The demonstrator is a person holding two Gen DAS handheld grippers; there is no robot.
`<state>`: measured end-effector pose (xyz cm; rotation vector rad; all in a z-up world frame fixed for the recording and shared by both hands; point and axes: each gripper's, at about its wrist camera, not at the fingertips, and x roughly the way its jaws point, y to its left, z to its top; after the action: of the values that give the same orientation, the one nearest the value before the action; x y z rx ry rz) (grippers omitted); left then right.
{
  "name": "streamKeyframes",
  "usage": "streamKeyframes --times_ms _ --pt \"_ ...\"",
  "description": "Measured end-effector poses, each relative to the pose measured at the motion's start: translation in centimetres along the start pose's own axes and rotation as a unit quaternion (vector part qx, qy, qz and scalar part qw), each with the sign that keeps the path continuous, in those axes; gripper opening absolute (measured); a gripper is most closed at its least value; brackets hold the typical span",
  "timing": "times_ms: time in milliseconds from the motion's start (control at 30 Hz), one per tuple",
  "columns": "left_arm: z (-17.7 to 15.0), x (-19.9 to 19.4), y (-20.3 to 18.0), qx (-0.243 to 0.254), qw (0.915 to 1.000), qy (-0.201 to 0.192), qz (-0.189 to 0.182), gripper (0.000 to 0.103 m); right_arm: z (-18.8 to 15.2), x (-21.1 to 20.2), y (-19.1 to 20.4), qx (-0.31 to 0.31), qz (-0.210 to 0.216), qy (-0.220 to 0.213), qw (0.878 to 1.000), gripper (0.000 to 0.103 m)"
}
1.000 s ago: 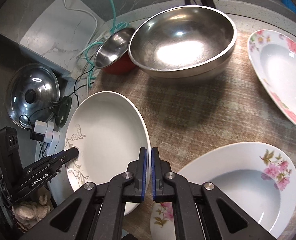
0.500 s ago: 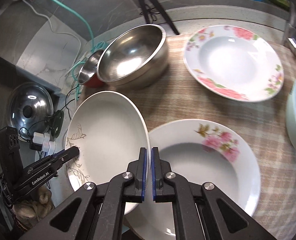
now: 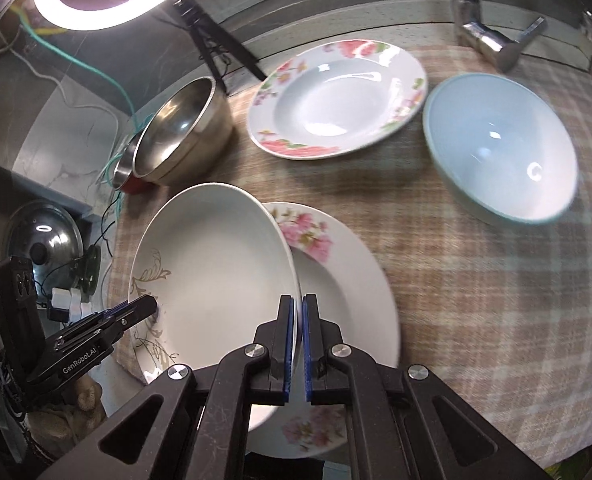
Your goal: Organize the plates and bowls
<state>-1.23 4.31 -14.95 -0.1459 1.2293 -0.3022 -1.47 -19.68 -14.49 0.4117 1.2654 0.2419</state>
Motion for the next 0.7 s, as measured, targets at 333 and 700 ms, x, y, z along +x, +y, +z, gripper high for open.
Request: streamKeyframes --times_ms 333,700 --pt "-0.5 1.4 -2.4 0.02 0.9996 0.018 -0.004 0.011 -1.1 -0.6 -2.7 0.022 -0.012 -0.004 1.0 0.004" --pt "-0.8 1.9 -2.8 0.028 0.9993 0.025 0.002 0.01 -1.6 0.0 -3.4 0.03 -0.012 0.004 0.999 0.004"
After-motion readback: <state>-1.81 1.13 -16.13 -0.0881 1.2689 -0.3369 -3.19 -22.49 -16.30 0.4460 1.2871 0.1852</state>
